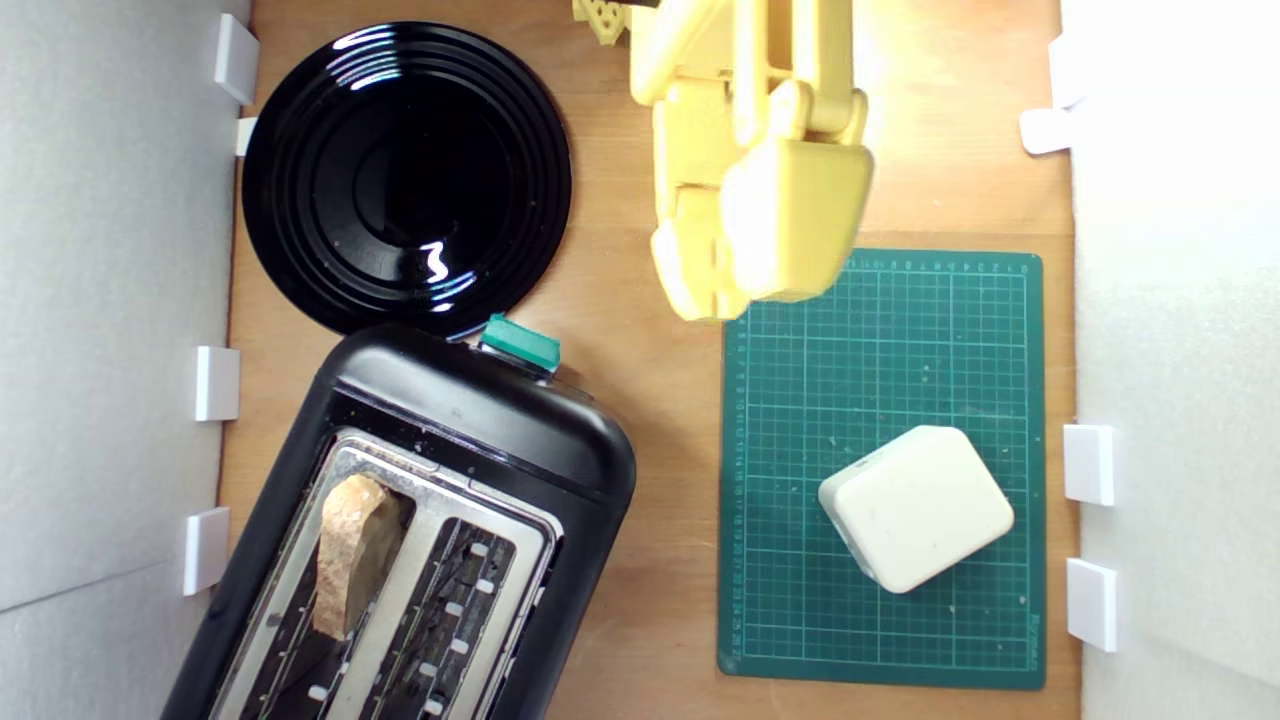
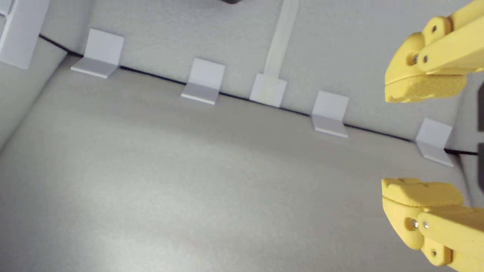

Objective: Pick bread and place in toaster

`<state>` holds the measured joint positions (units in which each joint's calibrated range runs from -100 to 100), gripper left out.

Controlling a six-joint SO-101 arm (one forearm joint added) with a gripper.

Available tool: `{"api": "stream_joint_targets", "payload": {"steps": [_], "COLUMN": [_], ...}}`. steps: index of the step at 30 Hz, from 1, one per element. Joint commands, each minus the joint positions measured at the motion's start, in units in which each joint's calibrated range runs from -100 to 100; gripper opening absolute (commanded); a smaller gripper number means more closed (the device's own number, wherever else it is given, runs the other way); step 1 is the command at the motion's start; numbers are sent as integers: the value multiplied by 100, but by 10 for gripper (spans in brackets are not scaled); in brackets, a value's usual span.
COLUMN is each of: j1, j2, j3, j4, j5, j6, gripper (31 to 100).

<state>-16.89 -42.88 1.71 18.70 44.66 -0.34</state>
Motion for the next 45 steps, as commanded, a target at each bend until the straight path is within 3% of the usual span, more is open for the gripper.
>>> {"api": "stream_joint_targets", "payload": {"steps": [1, 5, 11, 18, 25, 28, 36, 41, 45], "j1": [-213, -334, -310, -52, -20, -44, -52, -60, -36], "j2": [-870, -1627, -2700, -3956, -5130, -5396, -5512, -5529, -5537], "j3": [1368, 2802, 4799, 6769, 8304, 8758, 9566, 9647, 9647], "j4": [-12, -12, -12, -3, -3, -3, -30, -637, -710], "j5": [-166, -174, -174, -166, -157, -157, -89, 568, 713], "j6": [-6, 209, 790, 1025, 1198, 1198, 1438, 1784, 1820], "gripper": [790, 779, 640, 612, 392, 328, 316, 315, 315]}}
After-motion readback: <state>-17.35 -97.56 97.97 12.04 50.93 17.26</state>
